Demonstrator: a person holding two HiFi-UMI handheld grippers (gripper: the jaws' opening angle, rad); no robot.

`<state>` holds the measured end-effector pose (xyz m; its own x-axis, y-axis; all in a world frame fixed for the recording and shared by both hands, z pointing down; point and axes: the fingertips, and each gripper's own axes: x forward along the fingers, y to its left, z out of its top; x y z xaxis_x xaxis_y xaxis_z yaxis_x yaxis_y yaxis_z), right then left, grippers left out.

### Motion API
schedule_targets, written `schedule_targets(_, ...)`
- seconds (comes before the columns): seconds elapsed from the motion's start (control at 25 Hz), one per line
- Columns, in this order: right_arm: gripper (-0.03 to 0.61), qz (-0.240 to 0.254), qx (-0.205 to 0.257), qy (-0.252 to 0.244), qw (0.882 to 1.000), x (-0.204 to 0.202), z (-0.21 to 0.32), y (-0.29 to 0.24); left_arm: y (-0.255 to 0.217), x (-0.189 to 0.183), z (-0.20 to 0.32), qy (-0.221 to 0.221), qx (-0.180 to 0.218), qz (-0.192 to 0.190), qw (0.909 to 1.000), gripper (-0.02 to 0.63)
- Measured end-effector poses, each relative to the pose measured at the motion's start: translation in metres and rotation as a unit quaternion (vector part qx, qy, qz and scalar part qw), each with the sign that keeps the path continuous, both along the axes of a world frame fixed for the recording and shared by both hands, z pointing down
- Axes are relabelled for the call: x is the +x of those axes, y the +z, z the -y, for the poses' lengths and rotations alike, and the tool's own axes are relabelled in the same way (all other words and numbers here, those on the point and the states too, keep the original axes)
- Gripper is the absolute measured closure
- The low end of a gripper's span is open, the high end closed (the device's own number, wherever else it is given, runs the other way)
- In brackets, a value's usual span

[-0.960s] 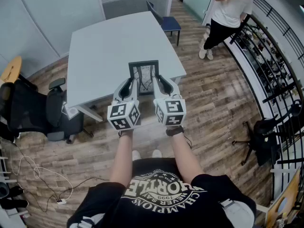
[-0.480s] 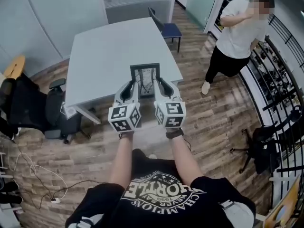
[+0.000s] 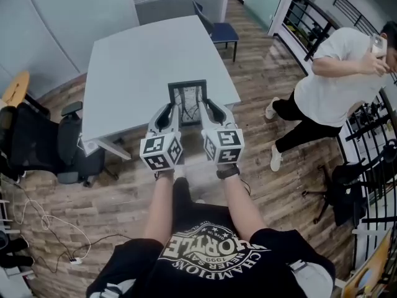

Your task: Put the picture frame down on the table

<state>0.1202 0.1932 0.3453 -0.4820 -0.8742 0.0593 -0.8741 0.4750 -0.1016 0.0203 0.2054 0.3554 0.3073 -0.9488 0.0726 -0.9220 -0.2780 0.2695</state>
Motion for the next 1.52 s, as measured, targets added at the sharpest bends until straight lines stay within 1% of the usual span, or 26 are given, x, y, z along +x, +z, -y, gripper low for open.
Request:
schedule_targets(0.16, 0.508, 0.005, -0.011, 0.009, 1.0, -0.004, 0.041, 0.009, 0.008, -0.005, 0.041, 0.008, -0.008, -0.004, 0.9999, 0.543)
schedule_targets(0.36, 0.506, 0.014, -0.017, 0.018, 1.0, -0.014, 0.103, 0.006, 0.002, -0.014, 0.104, 0.016, -0.007, -0.003, 0.9998, 0.543)
schedule_targets(0.56, 0.505, 0.018, -0.016, 0.028, 0.999, -0.044, 0.167, -0.002, -0.006, -0.045, 0.168, 0.018, -0.006, -0.007, 0.9998, 0.543)
schedule_targets(0.76, 0.505, 0.005, -0.019, 0.029, 0.999, -0.079, 0.219, 0.005, 0.001, -0.081, 0.226, 0.017, -0.011, -0.021, 0.9996, 0.543)
schedule_targets(1.0, 0.505, 0.003, -0.024, 0.051, 0.998, -0.1, 0.272, 0.012, 0.01, -0.101, 0.278, 0.032, -0.016, -0.025, 0.9991, 0.543)
schedule_targets(1.12, 0.505, -0.003, -0.038, 0.062, 0.997, -0.106, 0.291, 0.026, 0.023, -0.107, 0.3, 0.038, -0.032, -0.026, 0.9984, 0.543)
schedule_targets(1.28, 0.505, -0.004, -0.066, 0.073, 0.995, -0.103, 0.32, 0.047, 0.043, -0.104, 0.327, 0.055, -0.058, -0.023, 0.9966, 0.543)
schedule_targets(1.52, 0.505, -0.015, -0.103, 0.075, 0.992, -0.102, 0.375, 0.08, 0.077, -0.102, 0.38, 0.05, -0.093, -0.034, 0.9938, 0.541)
